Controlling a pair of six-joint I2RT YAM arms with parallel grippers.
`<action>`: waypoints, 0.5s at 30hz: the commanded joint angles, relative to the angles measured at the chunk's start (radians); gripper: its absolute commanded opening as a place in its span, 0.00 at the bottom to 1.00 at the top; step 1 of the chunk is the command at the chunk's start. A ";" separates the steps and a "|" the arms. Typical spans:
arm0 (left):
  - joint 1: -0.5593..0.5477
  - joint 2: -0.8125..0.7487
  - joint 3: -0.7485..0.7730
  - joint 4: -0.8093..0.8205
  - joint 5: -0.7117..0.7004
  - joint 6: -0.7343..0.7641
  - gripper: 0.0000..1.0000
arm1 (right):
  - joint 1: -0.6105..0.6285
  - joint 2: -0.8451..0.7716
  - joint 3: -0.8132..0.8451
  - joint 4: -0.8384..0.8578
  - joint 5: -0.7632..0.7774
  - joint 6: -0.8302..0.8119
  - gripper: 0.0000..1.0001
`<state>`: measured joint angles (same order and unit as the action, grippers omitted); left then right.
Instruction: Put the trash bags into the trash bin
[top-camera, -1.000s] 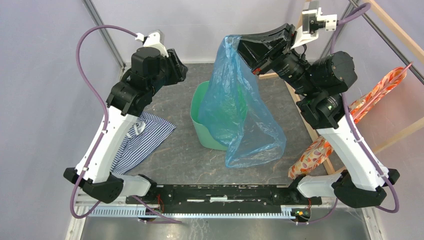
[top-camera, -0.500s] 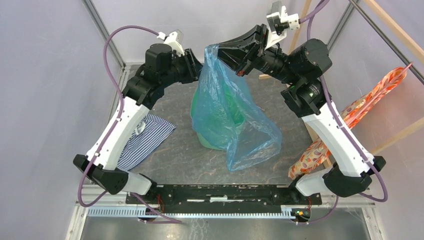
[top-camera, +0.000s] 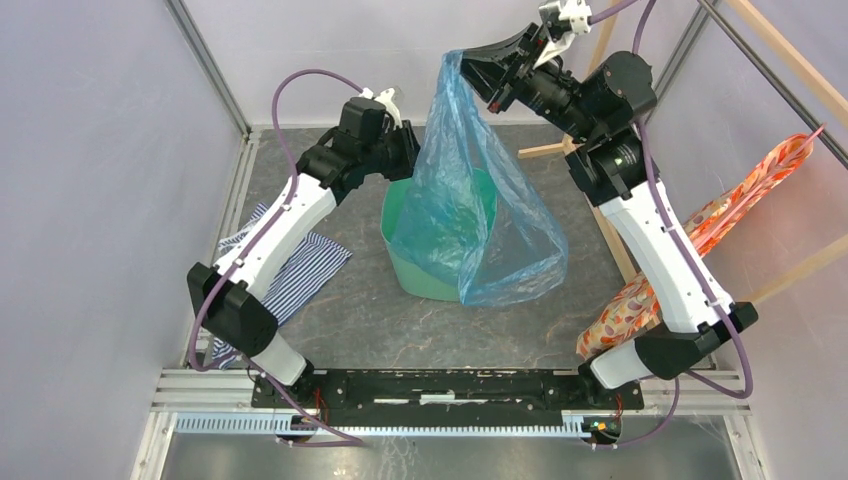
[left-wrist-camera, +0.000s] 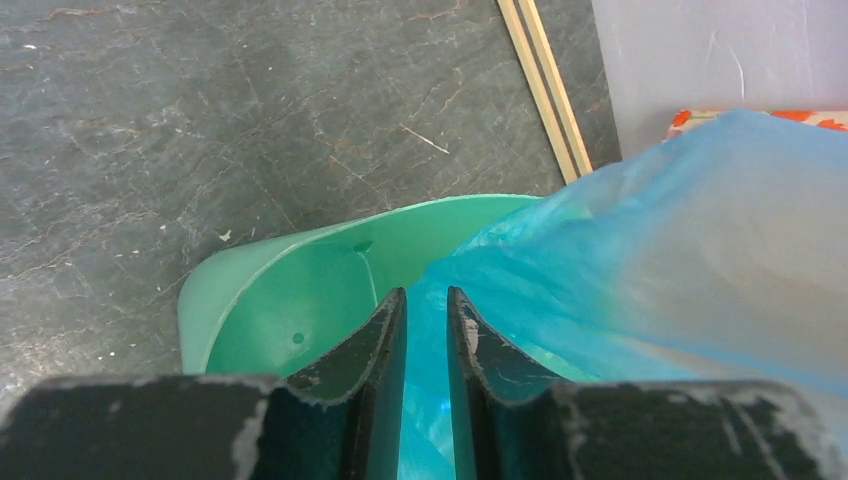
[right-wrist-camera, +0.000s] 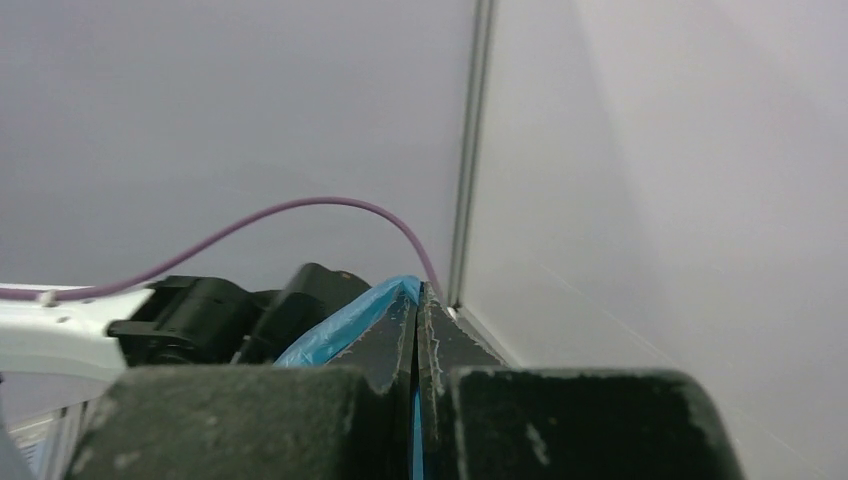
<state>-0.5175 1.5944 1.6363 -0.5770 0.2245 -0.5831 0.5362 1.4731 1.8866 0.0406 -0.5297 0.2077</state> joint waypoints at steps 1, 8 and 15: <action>-0.004 -0.038 0.028 0.016 -0.093 -0.037 0.27 | -0.053 0.004 -0.011 0.043 0.092 -0.016 0.00; -0.001 -0.122 0.064 -0.017 -0.274 -0.027 0.45 | -0.161 0.050 -0.042 0.112 0.122 0.094 0.00; 0.005 -0.268 0.001 -0.072 -0.364 0.003 0.51 | -0.189 0.138 -0.004 0.167 0.117 0.206 0.00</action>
<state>-0.5175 1.4399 1.6444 -0.6209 -0.0544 -0.5877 0.3504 1.5692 1.8431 0.1421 -0.4183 0.3264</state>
